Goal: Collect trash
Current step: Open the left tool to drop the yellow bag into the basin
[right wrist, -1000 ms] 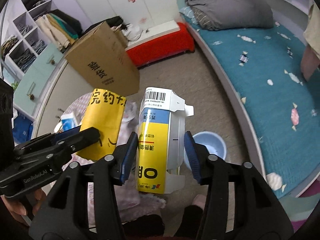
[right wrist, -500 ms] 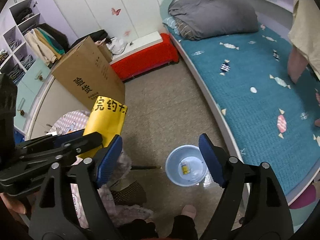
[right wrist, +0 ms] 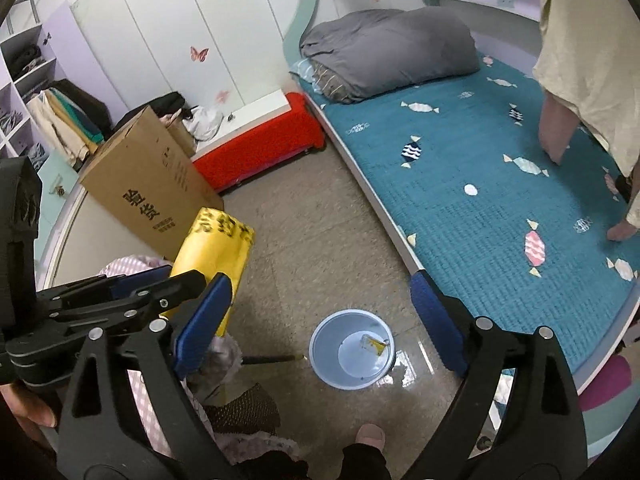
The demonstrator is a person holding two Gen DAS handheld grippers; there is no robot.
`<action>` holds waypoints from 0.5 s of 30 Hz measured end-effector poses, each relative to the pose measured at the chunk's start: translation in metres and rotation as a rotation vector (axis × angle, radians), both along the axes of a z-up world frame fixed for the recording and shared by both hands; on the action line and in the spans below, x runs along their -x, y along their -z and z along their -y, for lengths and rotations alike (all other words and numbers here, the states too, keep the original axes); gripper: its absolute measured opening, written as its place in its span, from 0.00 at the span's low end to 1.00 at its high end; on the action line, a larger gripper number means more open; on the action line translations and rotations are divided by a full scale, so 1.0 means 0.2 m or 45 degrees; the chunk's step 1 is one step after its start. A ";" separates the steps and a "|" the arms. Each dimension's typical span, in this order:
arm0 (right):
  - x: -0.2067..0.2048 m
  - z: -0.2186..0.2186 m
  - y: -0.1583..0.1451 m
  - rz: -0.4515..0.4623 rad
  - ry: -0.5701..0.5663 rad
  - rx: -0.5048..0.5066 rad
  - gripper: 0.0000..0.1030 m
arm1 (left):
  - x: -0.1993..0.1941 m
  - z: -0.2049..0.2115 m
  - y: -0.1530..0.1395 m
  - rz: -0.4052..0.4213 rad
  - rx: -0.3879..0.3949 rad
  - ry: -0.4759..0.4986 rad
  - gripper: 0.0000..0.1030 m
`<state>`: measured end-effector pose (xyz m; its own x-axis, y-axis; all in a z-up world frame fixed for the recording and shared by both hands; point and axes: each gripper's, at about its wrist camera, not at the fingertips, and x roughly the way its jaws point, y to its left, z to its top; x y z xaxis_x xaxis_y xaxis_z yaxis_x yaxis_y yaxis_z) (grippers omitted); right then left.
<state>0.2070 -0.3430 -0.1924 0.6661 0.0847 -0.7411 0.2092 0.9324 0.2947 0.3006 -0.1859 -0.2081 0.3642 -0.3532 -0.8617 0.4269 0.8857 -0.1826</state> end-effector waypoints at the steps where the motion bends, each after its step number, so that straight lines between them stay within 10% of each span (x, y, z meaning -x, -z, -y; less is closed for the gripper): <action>1: 0.00 0.01 0.00 0.005 0.009 0.002 0.88 | 0.00 0.00 0.00 -0.003 -0.002 -0.002 0.61; 3: 0.01 0.02 -0.01 0.013 0.029 -0.001 0.89 | -0.01 -0.01 0.01 -0.001 -0.029 -0.040 0.75; 15: 0.03 -0.09 -0.05 0.035 -0.062 -0.013 0.90 | 0.09 -0.22 -0.05 0.031 -0.017 -0.175 0.79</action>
<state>0.2015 -0.3258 -0.1816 0.6813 0.1252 -0.7212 0.1554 0.9381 0.3096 0.2832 -0.1415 -0.1989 0.4294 -0.2869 -0.8563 0.3054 0.9385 -0.1613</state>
